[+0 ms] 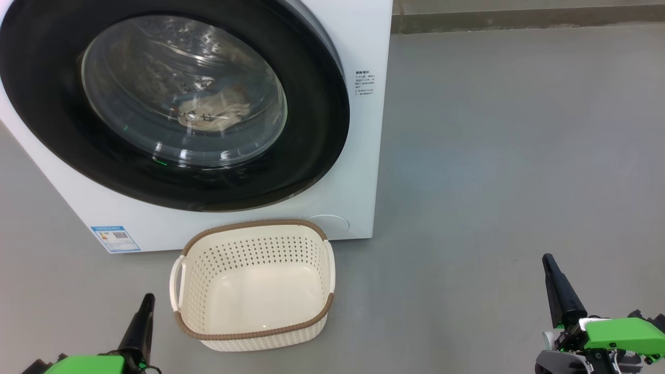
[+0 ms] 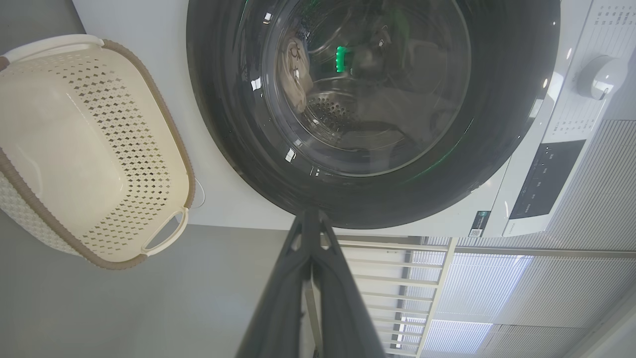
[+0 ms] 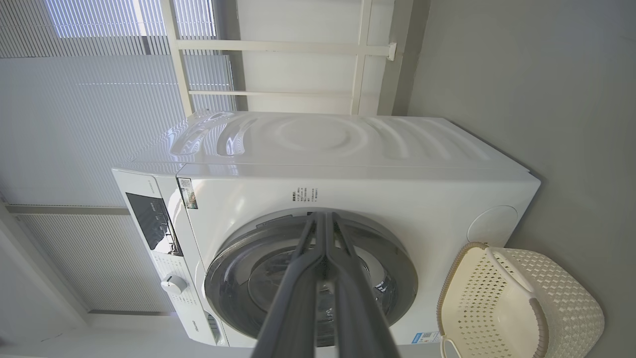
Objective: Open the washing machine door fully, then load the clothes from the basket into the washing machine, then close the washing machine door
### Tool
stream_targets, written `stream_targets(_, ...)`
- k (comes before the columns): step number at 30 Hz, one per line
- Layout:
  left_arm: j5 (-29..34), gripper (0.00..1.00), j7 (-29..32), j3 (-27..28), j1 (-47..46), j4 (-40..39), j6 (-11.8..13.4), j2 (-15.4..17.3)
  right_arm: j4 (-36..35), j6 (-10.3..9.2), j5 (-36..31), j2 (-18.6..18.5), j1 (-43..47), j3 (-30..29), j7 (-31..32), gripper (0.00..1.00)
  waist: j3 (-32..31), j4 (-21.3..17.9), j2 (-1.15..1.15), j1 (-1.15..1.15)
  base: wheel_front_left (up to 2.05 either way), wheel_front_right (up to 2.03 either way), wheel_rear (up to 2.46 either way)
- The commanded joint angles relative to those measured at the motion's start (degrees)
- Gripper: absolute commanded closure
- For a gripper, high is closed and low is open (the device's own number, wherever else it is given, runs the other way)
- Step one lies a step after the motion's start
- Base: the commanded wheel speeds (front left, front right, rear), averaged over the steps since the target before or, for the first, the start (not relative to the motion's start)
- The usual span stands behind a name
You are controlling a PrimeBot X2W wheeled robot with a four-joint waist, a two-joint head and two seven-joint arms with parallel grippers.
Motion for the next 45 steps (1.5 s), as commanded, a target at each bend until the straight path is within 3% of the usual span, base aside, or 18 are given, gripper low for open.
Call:
stream_targets(1, -0.5, 1.0, 0.3, 1.7, -2.4, -1.6, -0.2, 0.8, -1.7, 0.09, 0.2, -0.2, -0.4, 1.3, 0.4, 1.0, 0.0, 0.0, 0.0, 0.0, 0.0, 0.0, 0.0)
stream_targets(45, -0.5, 1.0, 0.3, 1.7, -2.4, -1.6, -0.2, 0.8, -1.7, 0.09, 0.2, -0.2, -0.4, 1.3, 0.4, 1.0, 0.0, 0.0, 0.0, 0.0, 0.0, 0.0, 0.0)
